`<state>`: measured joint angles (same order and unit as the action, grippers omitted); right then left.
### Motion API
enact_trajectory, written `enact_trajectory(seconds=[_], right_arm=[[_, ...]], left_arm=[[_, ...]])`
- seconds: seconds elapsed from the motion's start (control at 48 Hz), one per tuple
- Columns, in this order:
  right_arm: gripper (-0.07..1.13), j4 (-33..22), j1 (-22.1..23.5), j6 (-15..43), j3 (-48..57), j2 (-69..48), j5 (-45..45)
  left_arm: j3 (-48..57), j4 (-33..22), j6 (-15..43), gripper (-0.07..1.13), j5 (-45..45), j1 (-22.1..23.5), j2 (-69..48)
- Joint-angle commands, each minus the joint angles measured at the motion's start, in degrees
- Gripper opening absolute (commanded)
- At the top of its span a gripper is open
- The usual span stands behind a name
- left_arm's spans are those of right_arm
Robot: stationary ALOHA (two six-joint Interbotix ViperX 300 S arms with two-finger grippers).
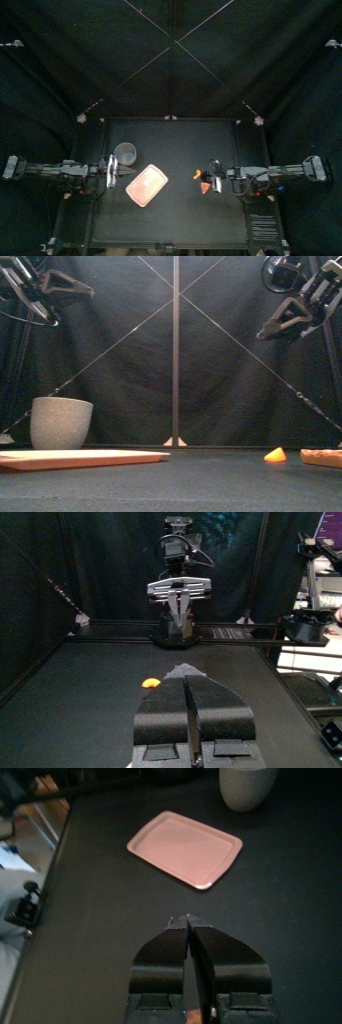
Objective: Pick the pie then place it on the pink plate
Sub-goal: Pick the pie
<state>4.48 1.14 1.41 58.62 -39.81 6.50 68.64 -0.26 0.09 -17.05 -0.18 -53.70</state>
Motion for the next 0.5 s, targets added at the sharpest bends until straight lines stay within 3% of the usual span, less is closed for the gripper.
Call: enact_trajectory(seconds=[0.021,0.083,0.146,0.354,0.417,0.5], right_arm=[[0.15,-9.4,-0.3,0.0,-2.7,0.1,5.1],[0.26,-14.1,-1.1,0.4,-3.2,-0.1,6.2],[0.44,-17.6,-2.0,0.5,-3.4,-0.4,5.4],[1.01,-18.5,-1.9,0.5,-2.8,-0.2,-0.4],[1.08,-18.7,-1.8,0.5,-2.2,0.4,-2.9],[1.07,-18.4,-1.5,0.6,-1.9,2.0,-6.0]], left_arm=[[-0.6,0.0,0.1,-0.02,-0.4,-0.4,0.3],[-0.6,-0.1,0.0,-0.02,-0.4,-0.5,0.2],[-0.7,0.0,0.0,-0.02,-0.5,-0.6,0.2],[-0.9,0.0,0.0,-0.02,-1.1,-0.7,0.2],[-0.9,0.0,0.0,-0.02,-1.4,-0.8,0.2],[-1.0,-0.1,-0.1,-0.02,-1.5,-0.9,0.3]])
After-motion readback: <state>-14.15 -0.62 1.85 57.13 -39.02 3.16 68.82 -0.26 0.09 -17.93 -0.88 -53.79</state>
